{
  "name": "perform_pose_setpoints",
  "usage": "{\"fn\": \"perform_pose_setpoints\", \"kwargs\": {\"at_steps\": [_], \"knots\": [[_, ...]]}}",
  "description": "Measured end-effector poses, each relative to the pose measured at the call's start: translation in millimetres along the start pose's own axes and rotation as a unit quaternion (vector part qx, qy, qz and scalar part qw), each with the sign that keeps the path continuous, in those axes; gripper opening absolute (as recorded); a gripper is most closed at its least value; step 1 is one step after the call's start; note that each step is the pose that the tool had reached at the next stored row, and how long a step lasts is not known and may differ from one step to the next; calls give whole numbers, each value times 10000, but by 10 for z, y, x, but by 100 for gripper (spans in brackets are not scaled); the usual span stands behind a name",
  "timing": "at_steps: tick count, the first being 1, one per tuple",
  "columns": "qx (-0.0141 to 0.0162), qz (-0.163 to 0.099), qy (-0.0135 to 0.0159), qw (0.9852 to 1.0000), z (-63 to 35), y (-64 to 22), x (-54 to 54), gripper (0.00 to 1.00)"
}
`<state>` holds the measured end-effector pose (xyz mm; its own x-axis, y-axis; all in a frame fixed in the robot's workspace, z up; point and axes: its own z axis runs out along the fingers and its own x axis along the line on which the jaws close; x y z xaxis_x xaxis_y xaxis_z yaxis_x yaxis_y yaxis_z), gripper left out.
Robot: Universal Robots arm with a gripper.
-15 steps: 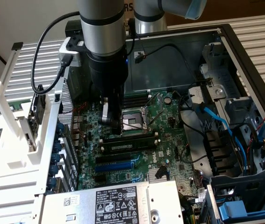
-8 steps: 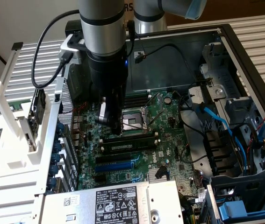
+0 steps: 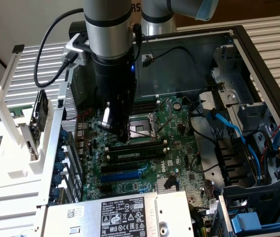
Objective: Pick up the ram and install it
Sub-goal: 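Press down the ram until it locks into place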
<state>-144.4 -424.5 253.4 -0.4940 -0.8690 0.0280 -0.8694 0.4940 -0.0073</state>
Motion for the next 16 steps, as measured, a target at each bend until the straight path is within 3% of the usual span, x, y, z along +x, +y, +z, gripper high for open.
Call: {"fn": "perform_pose_setpoints", "kwargs": {"at_steps": [6,16], "knots": [[1,408,-3,9992,0,0,0,11],[23,972,-23,9953,0,0,0,11]]}}
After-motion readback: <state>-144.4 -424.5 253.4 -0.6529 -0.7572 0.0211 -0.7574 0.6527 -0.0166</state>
